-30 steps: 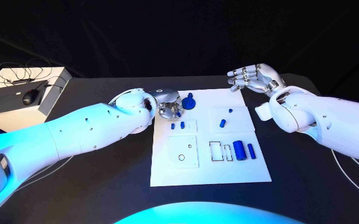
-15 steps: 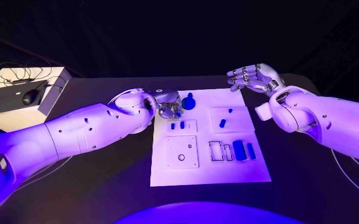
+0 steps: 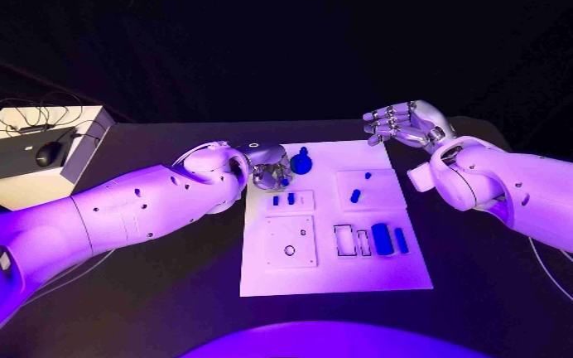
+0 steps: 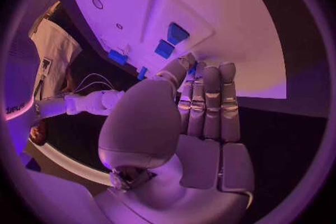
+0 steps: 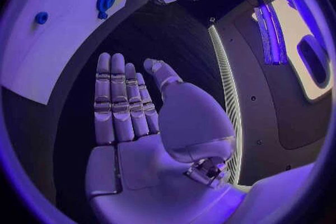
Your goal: Assemble the parts on the task board
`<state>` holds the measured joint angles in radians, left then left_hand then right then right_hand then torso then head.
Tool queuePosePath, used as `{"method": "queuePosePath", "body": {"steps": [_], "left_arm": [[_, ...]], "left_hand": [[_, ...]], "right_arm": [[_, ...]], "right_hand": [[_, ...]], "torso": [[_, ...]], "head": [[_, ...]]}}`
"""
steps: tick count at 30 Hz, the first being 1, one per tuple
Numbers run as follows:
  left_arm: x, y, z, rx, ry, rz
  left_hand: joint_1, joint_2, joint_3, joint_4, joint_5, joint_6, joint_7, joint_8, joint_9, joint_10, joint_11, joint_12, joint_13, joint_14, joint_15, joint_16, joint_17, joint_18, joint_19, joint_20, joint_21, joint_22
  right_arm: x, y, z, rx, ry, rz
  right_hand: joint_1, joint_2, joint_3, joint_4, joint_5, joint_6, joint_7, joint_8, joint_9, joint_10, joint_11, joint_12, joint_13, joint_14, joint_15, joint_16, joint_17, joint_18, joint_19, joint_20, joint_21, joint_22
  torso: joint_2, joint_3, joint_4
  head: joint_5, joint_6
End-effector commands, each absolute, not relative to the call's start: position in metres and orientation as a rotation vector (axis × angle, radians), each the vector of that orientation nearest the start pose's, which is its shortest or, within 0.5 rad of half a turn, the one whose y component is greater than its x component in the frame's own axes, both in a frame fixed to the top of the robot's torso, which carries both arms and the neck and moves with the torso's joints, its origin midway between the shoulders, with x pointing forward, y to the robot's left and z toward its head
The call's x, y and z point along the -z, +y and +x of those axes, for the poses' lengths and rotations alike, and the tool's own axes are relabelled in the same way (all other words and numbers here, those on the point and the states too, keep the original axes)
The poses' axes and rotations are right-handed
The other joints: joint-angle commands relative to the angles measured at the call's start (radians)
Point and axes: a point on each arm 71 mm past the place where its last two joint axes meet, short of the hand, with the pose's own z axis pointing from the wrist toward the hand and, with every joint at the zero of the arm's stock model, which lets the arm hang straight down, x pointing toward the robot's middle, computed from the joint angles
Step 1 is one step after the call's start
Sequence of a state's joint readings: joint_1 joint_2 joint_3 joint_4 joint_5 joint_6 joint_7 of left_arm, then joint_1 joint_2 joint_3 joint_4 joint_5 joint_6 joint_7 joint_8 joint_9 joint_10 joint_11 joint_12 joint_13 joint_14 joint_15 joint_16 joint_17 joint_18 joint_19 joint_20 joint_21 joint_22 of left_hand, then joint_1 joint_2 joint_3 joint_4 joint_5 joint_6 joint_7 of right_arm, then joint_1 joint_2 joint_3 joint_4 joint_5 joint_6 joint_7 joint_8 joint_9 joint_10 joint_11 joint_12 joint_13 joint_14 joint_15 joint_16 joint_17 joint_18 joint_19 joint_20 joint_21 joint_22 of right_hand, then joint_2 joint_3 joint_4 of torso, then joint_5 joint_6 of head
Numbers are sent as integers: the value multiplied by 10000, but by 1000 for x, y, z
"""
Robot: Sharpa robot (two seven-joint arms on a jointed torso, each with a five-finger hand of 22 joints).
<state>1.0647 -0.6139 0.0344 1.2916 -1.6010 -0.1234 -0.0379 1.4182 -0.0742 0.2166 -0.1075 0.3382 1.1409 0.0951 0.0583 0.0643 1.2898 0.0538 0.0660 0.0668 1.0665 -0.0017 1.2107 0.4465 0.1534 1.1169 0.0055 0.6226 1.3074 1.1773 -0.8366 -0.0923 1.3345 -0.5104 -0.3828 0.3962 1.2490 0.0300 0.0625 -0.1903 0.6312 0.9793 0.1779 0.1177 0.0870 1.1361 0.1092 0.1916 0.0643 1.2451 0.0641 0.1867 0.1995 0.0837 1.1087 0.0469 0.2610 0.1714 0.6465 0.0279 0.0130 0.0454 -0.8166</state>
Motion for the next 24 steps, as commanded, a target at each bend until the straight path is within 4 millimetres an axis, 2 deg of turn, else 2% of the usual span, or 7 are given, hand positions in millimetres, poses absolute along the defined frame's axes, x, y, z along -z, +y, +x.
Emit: {"method": "queuePosePath", "body": {"steps": [1, 14, 24], "left_arm": [[253, 140, 496, 6587, 18597, 3608], [254, 143, 496, 6442, 18658, 3552], [253, 145, 497, 6427, 18492, 3456]], "left_hand": [[-16, -132, 17, 55, -23, -59, 5, 36, -10, -73, 8, 28, -9, -65, -4, 4, 10, 41, 25, -15, -45, 69], [-13, -250, 81, 76, -23, -433, -65, 30, -17, -143, 37, 40, -7, -169, 27, -12, 16, 41, 8, 10, -144, 69], [49, -337, 121, 110, -19, -1294, -265, 37, -21, -224, 75, 54, -7, -210, 61, -13, 16, 54, 37, 27, -213, 83]], "right_arm": [[209, -258, 507, -11820, 14937, 6047], [209, -258, 507, -11810, 14930, 6050], [209, -258, 506, -11803, 14959, 6061]], "right_hand": [[28, 53, 0, 48, 36, -6, 79, -54, -13, 29, 4, -46, -16, 35, -16, -50, -10, -121, -56, -6, 60, 10], [37, 39, 26, 43, 28, -4, 81, -53, -13, 28, 5, -46, -16, 35, -15, -52, -12, -121, -64, -7, 66, 20], [48, 45, 38, 37, 33, -3, 80, -52, -13, 28, 3, -45, -16, 35, -17, -53, -13, -120, -63, -9, 72, 25]], "torso": [[1, 3, 1], [-1, 2, 2], [-3, 4, -2]], "head": [[3, 8], [4, 16], [-9, 22]]}}
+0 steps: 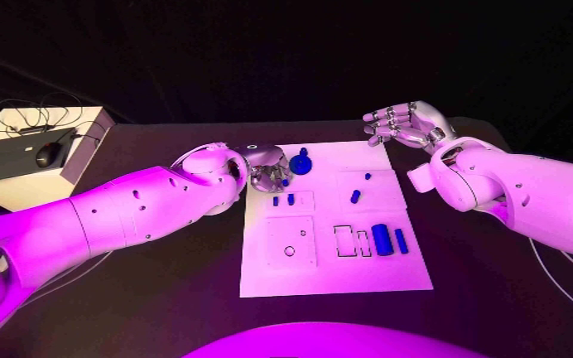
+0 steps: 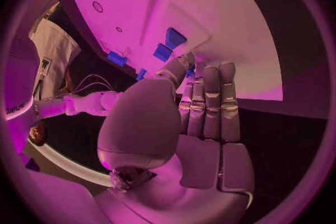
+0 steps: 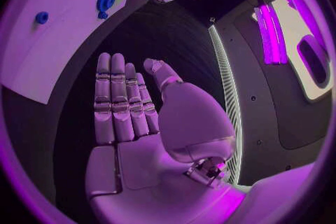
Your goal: Assemble the parts on the task board
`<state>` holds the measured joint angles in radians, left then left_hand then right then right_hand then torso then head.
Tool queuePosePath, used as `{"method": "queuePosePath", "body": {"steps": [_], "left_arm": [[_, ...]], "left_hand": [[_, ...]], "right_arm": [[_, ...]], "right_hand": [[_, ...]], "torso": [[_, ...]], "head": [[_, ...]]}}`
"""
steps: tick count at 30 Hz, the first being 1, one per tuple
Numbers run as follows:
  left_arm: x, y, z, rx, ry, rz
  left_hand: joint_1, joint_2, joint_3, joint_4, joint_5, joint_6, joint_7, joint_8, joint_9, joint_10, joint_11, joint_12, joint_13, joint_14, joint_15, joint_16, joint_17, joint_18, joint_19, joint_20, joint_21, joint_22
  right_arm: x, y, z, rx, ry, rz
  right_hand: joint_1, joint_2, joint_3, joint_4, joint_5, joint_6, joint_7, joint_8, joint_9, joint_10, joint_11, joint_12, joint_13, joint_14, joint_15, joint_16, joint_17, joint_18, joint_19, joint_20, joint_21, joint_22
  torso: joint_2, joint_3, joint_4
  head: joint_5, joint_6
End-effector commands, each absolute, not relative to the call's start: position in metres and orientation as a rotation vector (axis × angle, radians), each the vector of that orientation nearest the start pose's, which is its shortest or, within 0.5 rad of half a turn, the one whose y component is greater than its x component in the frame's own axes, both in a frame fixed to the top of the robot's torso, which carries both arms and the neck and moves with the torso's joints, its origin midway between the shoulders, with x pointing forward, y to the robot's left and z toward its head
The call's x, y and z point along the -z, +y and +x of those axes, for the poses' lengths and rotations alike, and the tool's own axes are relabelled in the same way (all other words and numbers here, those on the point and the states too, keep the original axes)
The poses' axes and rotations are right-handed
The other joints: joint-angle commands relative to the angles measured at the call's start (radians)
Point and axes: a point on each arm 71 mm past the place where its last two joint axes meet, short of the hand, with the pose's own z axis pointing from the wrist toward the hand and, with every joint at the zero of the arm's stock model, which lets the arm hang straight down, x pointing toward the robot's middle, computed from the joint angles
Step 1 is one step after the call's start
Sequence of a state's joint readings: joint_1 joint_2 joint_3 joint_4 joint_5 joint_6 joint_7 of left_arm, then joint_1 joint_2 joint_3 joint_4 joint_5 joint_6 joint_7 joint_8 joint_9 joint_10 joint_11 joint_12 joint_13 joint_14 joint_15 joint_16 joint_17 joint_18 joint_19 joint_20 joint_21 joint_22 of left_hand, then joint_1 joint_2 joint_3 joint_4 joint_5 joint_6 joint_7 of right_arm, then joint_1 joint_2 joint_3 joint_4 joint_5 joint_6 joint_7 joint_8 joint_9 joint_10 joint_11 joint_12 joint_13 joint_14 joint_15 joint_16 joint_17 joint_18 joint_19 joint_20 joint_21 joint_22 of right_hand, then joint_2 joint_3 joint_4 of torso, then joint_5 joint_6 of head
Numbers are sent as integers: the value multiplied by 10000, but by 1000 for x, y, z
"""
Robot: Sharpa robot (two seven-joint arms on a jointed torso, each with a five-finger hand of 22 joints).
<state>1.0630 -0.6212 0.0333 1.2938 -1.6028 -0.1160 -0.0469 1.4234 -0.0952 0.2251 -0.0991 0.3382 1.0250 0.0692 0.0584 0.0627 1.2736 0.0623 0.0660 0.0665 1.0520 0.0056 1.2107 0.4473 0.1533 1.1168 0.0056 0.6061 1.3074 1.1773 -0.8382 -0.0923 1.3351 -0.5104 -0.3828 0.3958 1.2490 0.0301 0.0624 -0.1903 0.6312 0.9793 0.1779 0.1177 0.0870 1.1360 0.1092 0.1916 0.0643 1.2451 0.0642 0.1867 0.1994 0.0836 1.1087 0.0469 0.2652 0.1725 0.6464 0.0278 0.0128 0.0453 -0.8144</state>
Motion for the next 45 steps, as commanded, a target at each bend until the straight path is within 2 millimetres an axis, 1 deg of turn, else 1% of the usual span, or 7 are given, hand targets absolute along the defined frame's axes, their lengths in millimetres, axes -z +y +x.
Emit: {"method": "queuePosePath", "body": {"steps": [1, 18, 26, 32, 34, 41, 45], "left_arm": [[253, 145, 497, 6424, 18484, 3449], [249, 149, 498, 6408, 18373, 3286], [230, 178, 508, 7212, 18189, 1072], [220, 218, 519, 8126, 17997, -1861], [218, 229, 521, 8443, 17895, -2834], [213, 257, 521, 10350, 17163, -6594], [210, 264, 515, 11832, 16212, -8626]], "left_hand": [[-2, -132, 31, 36, -21, -347, -38, 15, -19, -68, -3, 56, -5, -68, -10, -12, 8, 55, 37, 30, -56, 83], [98, -134, 11, 102, -13, -882, -83, 1, -34, -167, 42, 62, -6, -199, 29, -111, -46, 61, -19, 64, -170, 89], [128, -82, -27, 95, -13, 326, 261, 96, 10, -424, 102, 325, -1, -666, 98, -624, -218, 7, -298, 124, -493, -16], [229, 31, -83, -38, -13, 674, 452, 50, 6, -847, 248, 535, -22, -719, 216, -2062, -869, -123, -926, 249, -1425, -555], [211, 65, -146, -59, -2, 662, 506, 52, 5, -926, 268, 599, -31, -607, 223, -2600, -1109, -151, -911, 263, -1691, -765], [-40, 231, -316, 170, 15, 428, 683, 53, 6, -919, 290, 729, -36, -499, 309, -3846, -1616, -243, -938, 359, -2548, -1506], [-205, 264, -560, 480, 21, 537, 684, 78, 9, -770, 242, 711, -55, 100, 376, -5613, -2430, -278, -703, 513, -3592, -2683]], "right_arm": [[209, -258, 506, -11803, 14960, 6061], [209, -259, 506, -11770, 15021, 6038], [210, -259, 504, -11605, 15450, 5481], [211, -259, 501, -11259, 15993, 4467], [212, -260, 499, -10995, 16213, 4012], [214, -264, 494, -9722, 16746, 2053], [214, -263, 489, -8841, 16800, 829]], "right_hand": [[48, 45, 38, 37, 33, -3, 80, -52, -13, 28, 3, -45, -15, 35, -17, -53, -13, -119, -63, -9, 30, 14], [118, 36, 75, -29, 36, 18, 75, -41, -9, 60, -8, -34, -14, 62, -31, -47, -12, -109, -55, -28, 67, 44], [645, 51, 121, -398, -733, 303, 11, -99, -28, 334, -112, -203, -34, 751, -275, 20, 66, 34, 368, -289, 642, 399], [825, 51, 131, -543, -1657, 750, -86, -491, -121, 700, -199, -1081, -36, 2218, -691, 561, 685, 237, 1036, -729, 2092, 1350], [832, 114, 212, -569, -2156, 884, -156, -547, -124, 793, -285, -1302, -39, 2581, -869, 1528, 1349, 384, 1552, -895, 2784, 1783], [631, 10, 592, -672, -2406, 1066, -255, -549, -127, 1005, -391, -1320, -44, 2475, -985, 3811, 3328, 539, 1531, -977, 4209, 3011], [572, -52, 722, -681, -2422, 1105, -274, -545, -119, 943, -380, -1291, -30, 2330, -974, 4489, 3945, 625, 1388, -960, 4709, 3592]], "torso": [[-2, 5, 1], [2, 3, 1], [-10, 5, 2], [-13, 0, 12], [-10, -7, 11], [-5, -19, -1], [2, -7, 0]], "head": [[-8, 1], [-18, 34], [-56, 137], [-92, 205], [-101, 240], [-145, 320], [-236, 361]]}}
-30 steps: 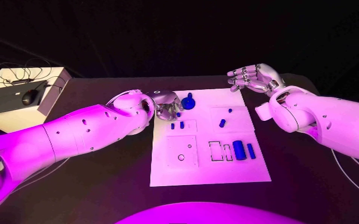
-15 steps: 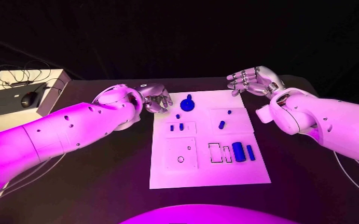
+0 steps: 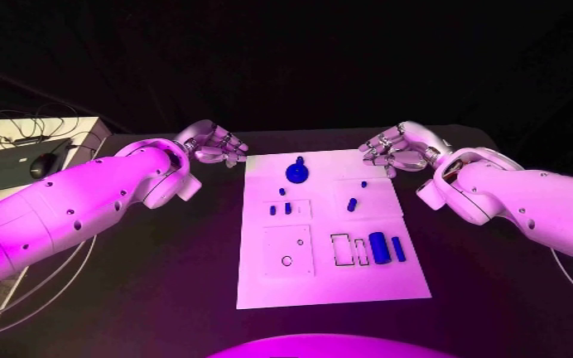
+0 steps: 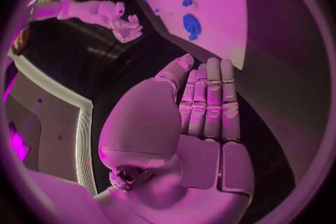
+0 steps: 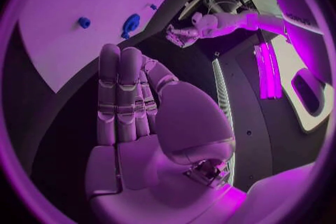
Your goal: Assemble the parts on the task board
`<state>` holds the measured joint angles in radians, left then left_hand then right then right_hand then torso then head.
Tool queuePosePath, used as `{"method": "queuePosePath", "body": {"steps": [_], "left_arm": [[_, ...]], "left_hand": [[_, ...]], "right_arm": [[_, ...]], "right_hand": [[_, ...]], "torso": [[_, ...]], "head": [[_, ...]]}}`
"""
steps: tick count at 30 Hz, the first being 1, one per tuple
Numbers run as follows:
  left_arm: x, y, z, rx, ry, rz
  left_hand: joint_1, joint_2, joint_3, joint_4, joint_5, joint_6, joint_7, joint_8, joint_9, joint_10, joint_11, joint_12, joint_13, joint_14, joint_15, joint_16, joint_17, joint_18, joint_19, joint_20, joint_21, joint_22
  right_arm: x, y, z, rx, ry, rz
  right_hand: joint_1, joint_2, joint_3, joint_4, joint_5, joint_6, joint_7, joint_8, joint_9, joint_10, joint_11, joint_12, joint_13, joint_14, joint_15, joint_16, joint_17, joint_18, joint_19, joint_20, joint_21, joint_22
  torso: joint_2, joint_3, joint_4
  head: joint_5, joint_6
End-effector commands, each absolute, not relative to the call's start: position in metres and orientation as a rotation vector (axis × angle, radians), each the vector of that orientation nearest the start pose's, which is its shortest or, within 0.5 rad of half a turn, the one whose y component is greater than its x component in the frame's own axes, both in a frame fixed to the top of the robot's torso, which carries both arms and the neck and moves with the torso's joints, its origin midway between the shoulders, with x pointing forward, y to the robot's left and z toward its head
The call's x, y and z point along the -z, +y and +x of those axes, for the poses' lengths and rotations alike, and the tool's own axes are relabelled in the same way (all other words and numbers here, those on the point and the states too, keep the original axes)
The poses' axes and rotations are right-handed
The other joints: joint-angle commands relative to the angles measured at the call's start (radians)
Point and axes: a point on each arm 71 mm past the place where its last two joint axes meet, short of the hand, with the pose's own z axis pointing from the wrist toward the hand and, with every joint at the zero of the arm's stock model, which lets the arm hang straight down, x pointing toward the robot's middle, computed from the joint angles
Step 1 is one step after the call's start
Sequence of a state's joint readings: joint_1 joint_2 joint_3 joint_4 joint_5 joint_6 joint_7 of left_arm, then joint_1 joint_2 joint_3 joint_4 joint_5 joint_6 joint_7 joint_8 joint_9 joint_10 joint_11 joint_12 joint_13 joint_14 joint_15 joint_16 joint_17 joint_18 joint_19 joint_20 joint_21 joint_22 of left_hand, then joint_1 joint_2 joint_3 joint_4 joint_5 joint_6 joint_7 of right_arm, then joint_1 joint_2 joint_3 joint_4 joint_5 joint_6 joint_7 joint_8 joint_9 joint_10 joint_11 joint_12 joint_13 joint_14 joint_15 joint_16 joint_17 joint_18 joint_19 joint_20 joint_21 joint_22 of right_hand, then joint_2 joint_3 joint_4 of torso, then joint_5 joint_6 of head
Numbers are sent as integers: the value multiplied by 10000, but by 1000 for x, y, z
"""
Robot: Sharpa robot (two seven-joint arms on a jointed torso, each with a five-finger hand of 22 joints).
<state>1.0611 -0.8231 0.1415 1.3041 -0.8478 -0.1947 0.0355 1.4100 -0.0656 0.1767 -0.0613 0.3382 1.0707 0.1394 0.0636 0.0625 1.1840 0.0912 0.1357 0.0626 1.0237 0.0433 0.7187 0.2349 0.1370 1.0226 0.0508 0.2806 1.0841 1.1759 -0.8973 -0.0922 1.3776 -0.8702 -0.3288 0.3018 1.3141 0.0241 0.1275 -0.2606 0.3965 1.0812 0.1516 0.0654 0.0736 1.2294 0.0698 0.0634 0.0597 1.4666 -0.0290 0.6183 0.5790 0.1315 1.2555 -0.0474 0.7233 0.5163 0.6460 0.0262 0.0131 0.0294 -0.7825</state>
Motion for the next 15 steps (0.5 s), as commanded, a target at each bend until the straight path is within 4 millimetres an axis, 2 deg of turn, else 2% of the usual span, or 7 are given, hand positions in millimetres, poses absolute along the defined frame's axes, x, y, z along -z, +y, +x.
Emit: {"method": "queuePosePath", "body": {"steps": [1, 3, 4, 6, 9, 12, 15], "left_arm": [[211, 266, 513, 12107, 15995, -8984], [214, 269, 508, 12692, 15525, -9706], [215, 270, 506, 12930, 15350, -9941], [218, 270, 502, 13264, 15167, -10198], [225, 269, 493, 13793, 15073, -10514], [232, 265, 486, 14141, 15125, -10658], [237, 260, 480, 14466, 15183, -10727]], "left_hand": [[-77, -60, -128, 142, 1, 161, -38, 4, 3, 216, -39, -64, -16, 594, -11, -1115, -460, -128, 249, 88, -555, -685], [-29, -80, -185, 220, -5, 289, -107, -33, -5, 457, -48, -399, -1, 1099, 55, -2458, -873, -162, 431, 120, -986, -1215], [15, -8, -134, 230, 18, 398, -111, 23, 18, 429, -50, -503, -24, 1060, 65, -2738, -942, -182, 381, 141, -1081, -1298], [0, -4, -98, 277, 9, 399, -117, -6, 7, 465, -16, -698, -19, 1138, 149, -3403, -1090, -220, 261, 226, -1332, -1527], [-63, 9, -44, 404, 9, 370, -135, -5, 11, 263, 83, -747, -28, 1168, 362, -4735, -1331, -252, 108, 420, -1888, -2122], [-63, -32, -60, 443, -6, 292, -158, -10, 9, 122, 129, -764, -34, 1320, 443, -5489, -1413, -220, 155, 533, -2179, -2582], [-59, -51, -139, 503, -23, 241, -177, -10, 9, 50, 155, -768, -36, 1539, 507, -6203, -1470, -237, -117, 711, -2202, -3391]], "right_arm": [[215, -263, 488, -8638, 16801, 573], [215, -263, 486, -8102, 16799, -63], [216, -262, 485, -7843, 16807, -341], [217, -262, 483, -7413, 16830, -788], [220, -261, 480, -6524, 16965, -1581], [222, -260, 478, -5838, 16975, -2102], [222, -258, 477, -5245, 16786, -2510]], "right_hand": [[-85, -21, 70, 17, -80, 101, -25, -14, 19, -30, 27, -15, 13, 119, -43, 228, 189, 155, -82, -16, 163, 200], [-85, -75, 71, 15, -77, 126, -81, -8, 25, -113, 32, -3, 12, 90, -41, 365, 290, 180, -88, -13, 264, 338], [-87, -100, 66, 18, -79, 140, -90, -7, 28, -142, 38, 1, 13, 74, -37, 409, 322, 187, -101, -9, 291, 387], [-96, -146, 56, 22, -69, 124, -105, -16, 23, -243, 63, -12, 9, 50, -26, 450, 350, 198, -117, -3, 317, 444], [-153, -291, -5, 49, -45, 109, -166, -9, 19, -462, 103, 4, 7, 28, 1, 511, 387, 219, -127, 16, 345, 528], [-199, -395, -71, 114, -105, 69, -197, -17, 6, -641, 134, 16, 9, 12, 21, 556, 411, 237, -120, 39, 342, 584], [-239, -531, -180, 231, -172, 40, -249, -18, -2, -887, 179, 18, 7, 10, 47, 602, 429, 253, -74, 67, 270, 605]], "torso": [[1, 18, -11], [-13, 28, -15], [-15, 29, -16], [-6, 15, -14], [1, 4, -14], [13, 4, -23], [14, -1, -16]], "head": [[-129, 46], [-217, 78], [-250, 85], [-346, 120], [-446, 148], [-526, 178], [-612, 202]]}}
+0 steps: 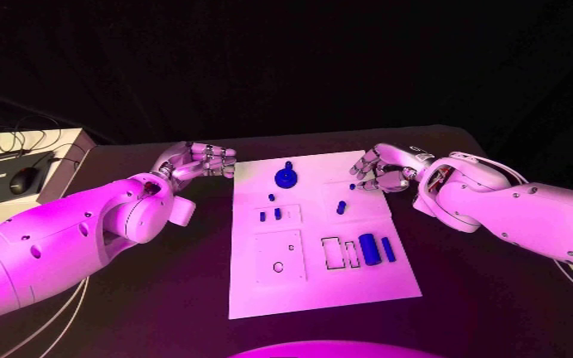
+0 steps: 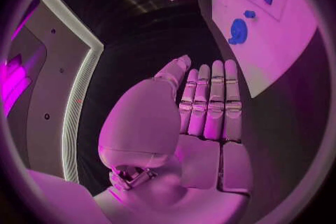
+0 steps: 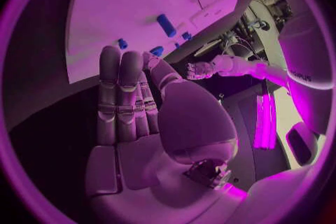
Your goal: Assemble the parts on the task board
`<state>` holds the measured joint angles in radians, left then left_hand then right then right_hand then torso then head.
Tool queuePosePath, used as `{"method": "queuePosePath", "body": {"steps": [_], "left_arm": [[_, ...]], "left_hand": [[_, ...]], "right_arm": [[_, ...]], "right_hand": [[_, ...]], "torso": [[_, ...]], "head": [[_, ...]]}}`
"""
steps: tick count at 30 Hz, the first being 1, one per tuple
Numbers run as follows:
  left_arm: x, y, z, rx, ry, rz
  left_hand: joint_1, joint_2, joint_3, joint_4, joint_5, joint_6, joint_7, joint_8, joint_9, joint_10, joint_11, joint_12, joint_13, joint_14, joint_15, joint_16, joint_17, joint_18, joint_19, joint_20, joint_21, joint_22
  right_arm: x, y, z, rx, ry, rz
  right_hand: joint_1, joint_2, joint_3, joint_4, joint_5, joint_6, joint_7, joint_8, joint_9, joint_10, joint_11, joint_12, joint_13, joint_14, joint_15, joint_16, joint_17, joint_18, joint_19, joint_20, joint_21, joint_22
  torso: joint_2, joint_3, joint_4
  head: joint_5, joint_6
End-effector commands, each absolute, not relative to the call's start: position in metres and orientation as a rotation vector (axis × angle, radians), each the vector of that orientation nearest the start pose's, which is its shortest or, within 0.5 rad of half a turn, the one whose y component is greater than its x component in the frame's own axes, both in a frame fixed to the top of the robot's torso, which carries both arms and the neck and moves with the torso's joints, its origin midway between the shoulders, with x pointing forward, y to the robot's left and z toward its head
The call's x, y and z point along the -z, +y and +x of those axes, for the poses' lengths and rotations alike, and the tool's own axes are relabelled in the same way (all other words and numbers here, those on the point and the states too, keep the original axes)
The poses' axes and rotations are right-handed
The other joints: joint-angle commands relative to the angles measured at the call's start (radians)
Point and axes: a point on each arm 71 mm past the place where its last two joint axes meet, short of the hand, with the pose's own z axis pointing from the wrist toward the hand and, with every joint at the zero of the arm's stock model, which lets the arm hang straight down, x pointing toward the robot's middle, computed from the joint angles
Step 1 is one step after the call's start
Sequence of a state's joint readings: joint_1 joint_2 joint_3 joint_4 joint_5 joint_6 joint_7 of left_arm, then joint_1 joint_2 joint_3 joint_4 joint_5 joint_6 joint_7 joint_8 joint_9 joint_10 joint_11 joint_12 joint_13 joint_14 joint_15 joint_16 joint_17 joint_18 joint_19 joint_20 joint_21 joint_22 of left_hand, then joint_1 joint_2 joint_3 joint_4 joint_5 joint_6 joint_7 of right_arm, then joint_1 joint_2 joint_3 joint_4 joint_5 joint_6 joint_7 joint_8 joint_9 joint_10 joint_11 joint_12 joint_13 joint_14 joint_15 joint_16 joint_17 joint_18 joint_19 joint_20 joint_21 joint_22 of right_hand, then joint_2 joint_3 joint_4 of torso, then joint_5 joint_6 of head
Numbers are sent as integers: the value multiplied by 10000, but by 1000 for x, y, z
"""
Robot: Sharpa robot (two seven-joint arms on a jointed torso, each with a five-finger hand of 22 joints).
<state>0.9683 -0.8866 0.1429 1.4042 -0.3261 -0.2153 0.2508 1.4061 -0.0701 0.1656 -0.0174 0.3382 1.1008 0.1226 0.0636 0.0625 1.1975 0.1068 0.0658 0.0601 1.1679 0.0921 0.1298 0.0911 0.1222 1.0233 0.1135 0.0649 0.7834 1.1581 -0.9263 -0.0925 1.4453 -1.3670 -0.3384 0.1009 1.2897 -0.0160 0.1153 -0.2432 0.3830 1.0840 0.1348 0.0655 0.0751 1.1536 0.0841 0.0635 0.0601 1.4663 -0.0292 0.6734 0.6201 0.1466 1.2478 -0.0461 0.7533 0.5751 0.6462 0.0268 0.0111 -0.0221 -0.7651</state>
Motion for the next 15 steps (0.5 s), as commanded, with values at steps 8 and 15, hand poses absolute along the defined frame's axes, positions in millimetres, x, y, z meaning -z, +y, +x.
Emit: {"method": "queuePosePath", "body": {"steps": [8, 15], "left_arm": [[241, 253, 474, 14878, 15182, -10726], [240, 252, 472, 14916, 15139, -10714]], "left_hand": [[122, 58, -348, 139, -40, -76, 7, -11, 8, -101, 19, -76, -13, 266, 46, -681, -74, -8, 196, 208, -16, -2698], [171, 87, -471, 135, -36, -108, 74, -7, 9, -113, 27, -67, -10, 303, 28, -677, -13, -71, 464, 148, 16, -3732]], "right_arm": [[223, -247, 476, -4347, 16340, -3117], [226, -238, 478, -3932, 16377, -3394]], "right_hand": [[331, -400, -229, 545, -46, -108, -122, -18, -36, -650, 125, 108, 3, -14, 105, 354, 143, 190, 246, 108, -212, 243], [587, -592, -17, 1027, -265, -163, -138, -28, -36, -699, 132, 144, -1, -75, 115, 630, 180, 235, 338, 129, -370, 677]], "torso": [[3, -4, 25], [11, -17, 35]], "head": [[-189, -23], [-234, -85]]}}
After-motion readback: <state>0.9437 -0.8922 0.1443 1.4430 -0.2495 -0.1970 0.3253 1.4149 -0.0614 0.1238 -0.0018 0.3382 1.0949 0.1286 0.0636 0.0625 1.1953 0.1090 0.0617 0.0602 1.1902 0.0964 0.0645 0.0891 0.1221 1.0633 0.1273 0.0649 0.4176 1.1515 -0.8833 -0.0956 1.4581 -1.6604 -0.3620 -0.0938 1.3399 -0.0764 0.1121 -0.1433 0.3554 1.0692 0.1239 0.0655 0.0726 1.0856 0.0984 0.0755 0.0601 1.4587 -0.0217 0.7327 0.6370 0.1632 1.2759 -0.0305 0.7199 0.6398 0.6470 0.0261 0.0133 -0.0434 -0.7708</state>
